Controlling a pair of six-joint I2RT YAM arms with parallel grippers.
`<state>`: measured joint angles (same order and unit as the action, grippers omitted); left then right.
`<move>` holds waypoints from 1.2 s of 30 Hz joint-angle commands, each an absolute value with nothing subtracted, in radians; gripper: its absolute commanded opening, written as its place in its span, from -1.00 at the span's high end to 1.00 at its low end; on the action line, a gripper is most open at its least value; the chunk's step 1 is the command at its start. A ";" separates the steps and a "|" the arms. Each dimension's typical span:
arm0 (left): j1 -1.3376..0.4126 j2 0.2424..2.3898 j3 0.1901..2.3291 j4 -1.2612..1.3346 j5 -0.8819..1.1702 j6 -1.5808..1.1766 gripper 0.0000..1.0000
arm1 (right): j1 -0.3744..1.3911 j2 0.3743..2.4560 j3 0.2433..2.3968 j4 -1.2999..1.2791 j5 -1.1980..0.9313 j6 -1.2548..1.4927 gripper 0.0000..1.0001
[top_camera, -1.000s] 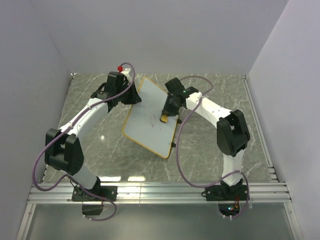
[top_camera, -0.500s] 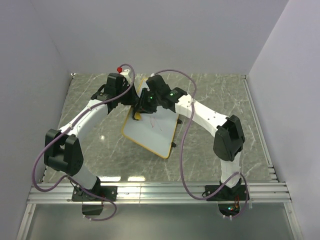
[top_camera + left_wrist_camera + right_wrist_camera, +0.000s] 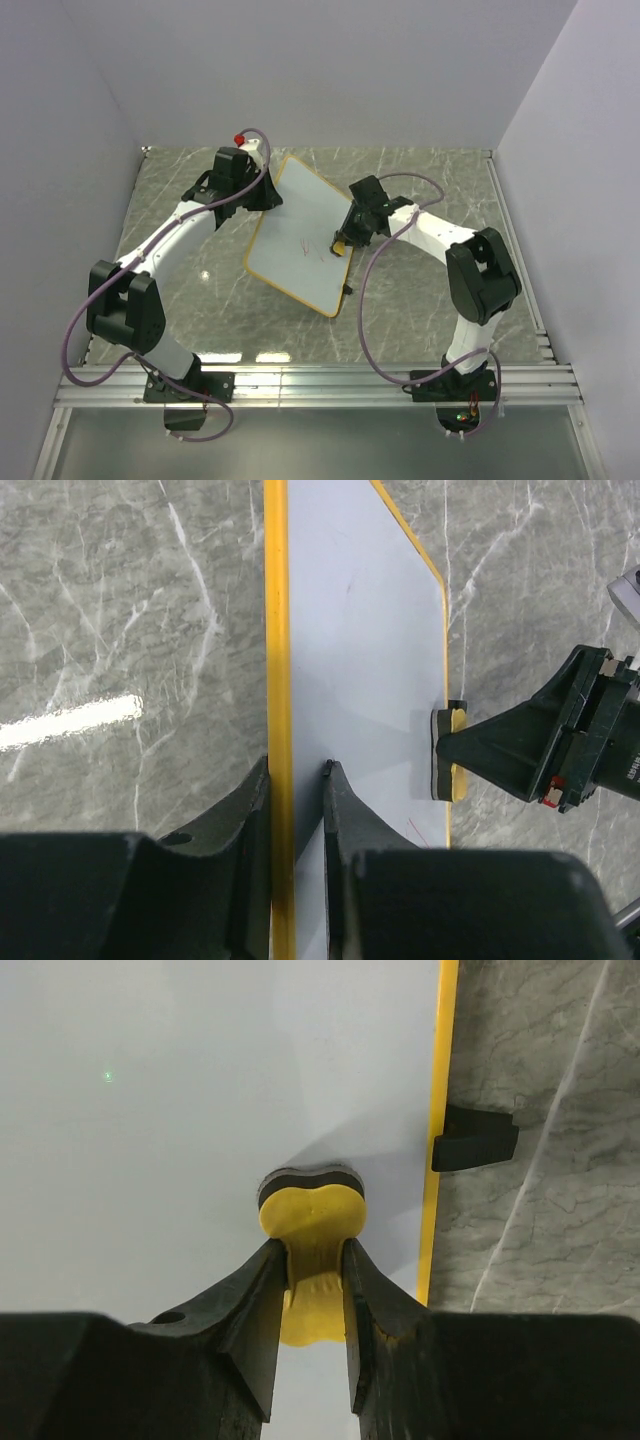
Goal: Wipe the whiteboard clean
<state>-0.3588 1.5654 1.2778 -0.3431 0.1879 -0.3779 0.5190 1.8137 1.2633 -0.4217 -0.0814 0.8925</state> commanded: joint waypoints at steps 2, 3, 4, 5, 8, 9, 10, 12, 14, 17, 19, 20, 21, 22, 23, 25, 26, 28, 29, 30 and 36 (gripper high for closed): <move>-0.453 1.612 1.210 -0.577 0.256 -0.287 0.99 | 0.593 1.842 1.285 -0.454 -0.100 0.867 1.00; -0.453 1.612 1.209 -0.575 0.259 -0.287 0.99 | 0.607 1.845 1.316 -0.450 -0.133 0.864 1.00; -0.453 1.612 1.207 -0.574 0.259 -0.288 0.99 | 0.626 1.845 1.386 -0.446 -0.152 0.856 1.00; -0.453 1.612 1.207 -0.574 0.261 -0.288 0.99 | 0.661 1.848 1.425 -0.442 -0.167 0.854 1.00; -0.453 1.609 1.209 -0.574 0.262 -0.291 0.99 | 0.742 1.864 1.580 -0.433 -0.221 0.836 1.00; -0.449 1.608 1.207 -0.572 0.268 -0.291 0.99 | 0.758 1.876 1.613 -0.427 -0.256 0.835 1.00; -0.448 1.605 1.206 -0.572 0.275 -0.293 0.99 | 0.768 1.884 1.664 -0.422 -0.268 0.839 1.00; -0.443 1.598 1.200 -0.569 0.278 -0.298 0.99 | 0.793 1.897 1.698 -0.425 -0.290 0.844 1.00; -0.439 1.592 1.193 -0.569 0.281 -0.299 0.99 | 0.798 1.905 1.706 -0.437 -0.287 0.845 1.00; -0.437 1.585 1.190 -0.569 0.279 -0.301 0.99 | 0.787 1.904 1.651 -0.451 -0.258 0.842 1.00; -0.436 1.582 1.189 -0.569 0.278 -0.301 0.99 | 0.766 1.893 1.580 -0.466 -0.236 0.845 1.00; -0.436 1.582 1.189 -0.569 0.278 -0.301 0.99 | 0.756 1.887 1.551 -0.469 -0.213 0.848 1.00; -0.436 1.582 1.189 -0.569 0.279 -0.301 0.99 | 0.743 1.872 1.520 -0.471 -0.203 0.857 1.00; -0.436 1.580 1.189 -0.569 0.278 -0.301 0.99 | 0.715 1.861 1.450 -0.468 -0.193 0.859 1.00; -0.436 1.580 1.189 -0.569 0.278 -0.301 0.99 | 0.698 1.838 1.412 -0.465 -0.175 0.865 1.00; -0.436 1.580 1.189 -0.569 0.278 -0.301 0.99 | 0.648 1.816 1.286 -0.439 -0.167 0.877 1.00; -0.436 1.580 1.190 -0.569 0.278 -0.301 0.99 | 0.634 1.796 1.246 -0.427 -0.152 0.882 1.00; -0.434 1.582 1.192 -0.568 0.278 -0.299 0.99 | 0.609 1.784 1.154 -0.423 -0.129 0.879 1.00; -0.434 1.582 1.192 -0.569 0.281 -0.301 0.99 | 0.597 1.776 1.132 -0.428 -0.115 0.876 1.00; -0.434 1.583 1.195 -0.569 0.281 -0.301 0.99 | 0.595 1.778 1.108 -0.445 -0.082 0.864 1.00; -0.434 1.592 1.200 -0.569 0.291 -0.302 0.99 | 0.641 1.769 1.159 -0.437 -0.109 0.804 1.00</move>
